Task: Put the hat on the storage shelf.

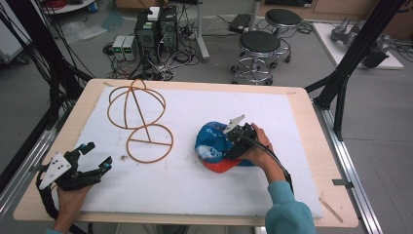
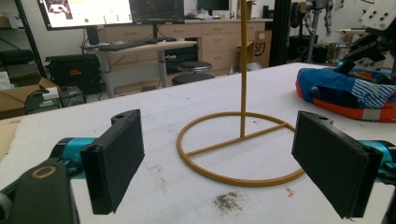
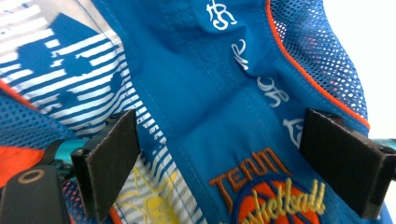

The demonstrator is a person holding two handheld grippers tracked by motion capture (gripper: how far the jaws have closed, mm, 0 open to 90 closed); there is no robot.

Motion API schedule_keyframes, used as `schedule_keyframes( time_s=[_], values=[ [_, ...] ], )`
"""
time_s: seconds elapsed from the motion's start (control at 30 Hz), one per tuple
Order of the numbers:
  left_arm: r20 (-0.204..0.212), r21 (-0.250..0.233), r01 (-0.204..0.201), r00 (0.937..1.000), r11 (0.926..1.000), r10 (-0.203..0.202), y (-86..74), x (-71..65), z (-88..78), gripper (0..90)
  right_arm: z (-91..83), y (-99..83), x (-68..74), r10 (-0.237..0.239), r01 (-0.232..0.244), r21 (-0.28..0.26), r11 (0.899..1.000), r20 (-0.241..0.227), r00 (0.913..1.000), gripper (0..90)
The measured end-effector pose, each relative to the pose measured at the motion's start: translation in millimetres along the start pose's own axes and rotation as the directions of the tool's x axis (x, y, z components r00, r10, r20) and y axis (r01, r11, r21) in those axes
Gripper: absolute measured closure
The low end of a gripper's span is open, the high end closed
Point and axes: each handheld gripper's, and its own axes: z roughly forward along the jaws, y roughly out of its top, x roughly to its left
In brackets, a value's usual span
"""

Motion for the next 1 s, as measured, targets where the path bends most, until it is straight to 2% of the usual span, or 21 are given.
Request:
schedule_keyframes(
  time_s=[0.13,0.27,0.5,0.63,0.7,0.9,1.0],
  values=[
    [0.000,0.000,-0.001,1.0000,1.0000,0.001,0.0,0.1,0.1,17.0,4.2,-0.7,-0.6,-0.005,0.005,0.019,1.000,0.002,1.0000,11.1],
    [0.000,0.002,-0.003,1.0000,1.0000,0.003,0.1,0.1,0.1,17.1,5.9,-1.6,-2.0,0.014,-0.014,0.022,1.000,-0.011,0.9998,11.1],
    [0.000,0.001,-0.002,1.0000,1.0000,0.002,0.0,-0.1,0.2,17.2,9.8,-3.2,-6.8,0.062,-0.062,0.004,0.998,-0.068,0.9957,12.1],
    [0.000,0.002,-0.003,1.0000,1.0000,0.003,0.0,0.0,0.1,17.2,7.5,-4.5,-12.6,0.097,-0.098,0.001,0.995,-0.119,0.9882,30.9],
    [0.000,0.002,-0.003,1.0000,1.0000,0.003,0.0,0.0,0.1,17.2,7.8,-6.1,-15.2,0.110,-0.112,-0.004,0.994,-0.146,0.9832,34.2],
    [0.000,0.002,-0.002,1.0000,1.0000,0.002,0.0,0.1,0.1,17.2,4.1,-7.2,-19.4,0.119,-0.121,-0.003,0.993,-0.150,0.9815,61.0],
    [0.000,0.000,0.001,1.0000,1.0000,-0.001,0.0,0.0,0.2,17.1,2.9,-6.7,-20.5,0.136,-0.137,0.009,0.991,-0.144,0.9801,78.6]
  ],
)
